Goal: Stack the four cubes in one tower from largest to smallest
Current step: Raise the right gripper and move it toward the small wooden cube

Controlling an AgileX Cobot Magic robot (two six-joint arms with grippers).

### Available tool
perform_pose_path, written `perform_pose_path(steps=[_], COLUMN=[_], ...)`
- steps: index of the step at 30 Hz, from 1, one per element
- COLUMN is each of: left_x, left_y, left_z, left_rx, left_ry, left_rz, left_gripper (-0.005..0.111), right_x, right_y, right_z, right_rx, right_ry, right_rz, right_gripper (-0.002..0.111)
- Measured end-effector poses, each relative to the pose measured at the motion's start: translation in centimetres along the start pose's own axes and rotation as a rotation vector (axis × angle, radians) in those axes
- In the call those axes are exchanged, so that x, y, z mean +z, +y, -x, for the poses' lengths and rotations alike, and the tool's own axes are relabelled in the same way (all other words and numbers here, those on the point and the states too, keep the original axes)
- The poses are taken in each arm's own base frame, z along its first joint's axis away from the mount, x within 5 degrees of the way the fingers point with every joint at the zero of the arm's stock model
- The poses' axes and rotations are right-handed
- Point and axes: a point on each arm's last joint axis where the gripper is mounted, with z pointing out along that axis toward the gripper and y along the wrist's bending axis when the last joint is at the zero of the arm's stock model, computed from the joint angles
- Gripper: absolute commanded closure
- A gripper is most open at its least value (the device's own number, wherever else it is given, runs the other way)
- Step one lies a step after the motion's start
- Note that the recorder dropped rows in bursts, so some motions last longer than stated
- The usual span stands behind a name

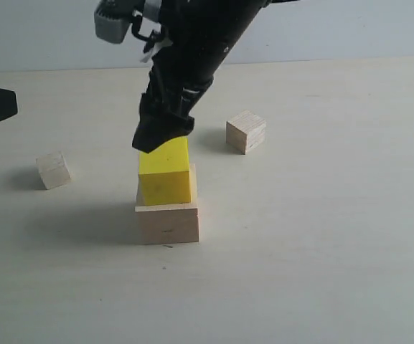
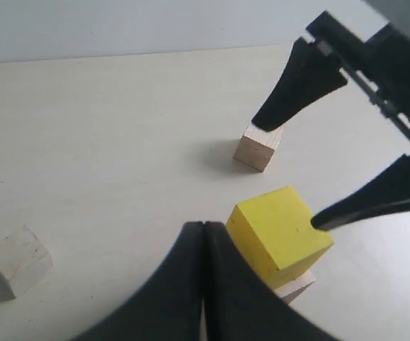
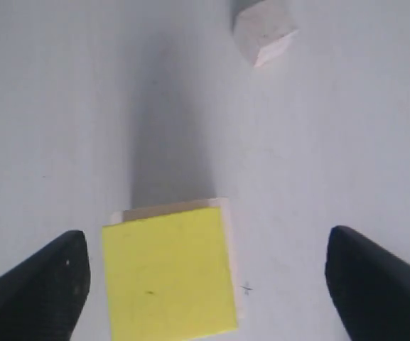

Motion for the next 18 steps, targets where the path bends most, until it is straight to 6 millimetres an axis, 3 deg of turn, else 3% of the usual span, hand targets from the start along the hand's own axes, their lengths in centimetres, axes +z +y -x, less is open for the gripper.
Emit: perform_pose_path(steps=[4,8,12,15,18], left_x=[0.0,0.0,0.0,0.0,0.0], left_y=[0.0,0.0,-0.1,-0.1,-0.1], left_z=[0.0,0.0,-0.1,-0.1,-0.1], left_rx=[0.0,0.0,0.0,0.0,0.0], left_ry=[0.002,0.004,0.014,0.015,0.015], left_rz=[-0.001,-0.002,-0.007,-0.008,-0.008], left_gripper=[0.107,0.107,0.107,0.107,0.107], right_x=[-3.2,-4.9,-7.4,-7.5,-5.3], right_y=[-0.8,-3.5,-7.2,-9.2,-10.7], right_z=[0.1,-1.4,-4.6,-6.4,-7.5], right_rx=[-0.005,0.083,0.277,0.377,0.417], right_ry=[0.037,0.053,0.024,0.0,0.002], right_rz=[-0.225,-0.416,-0.58,-0.629,-0.632], right_gripper=[0.033,0.033,0.015,0.012,0.012])
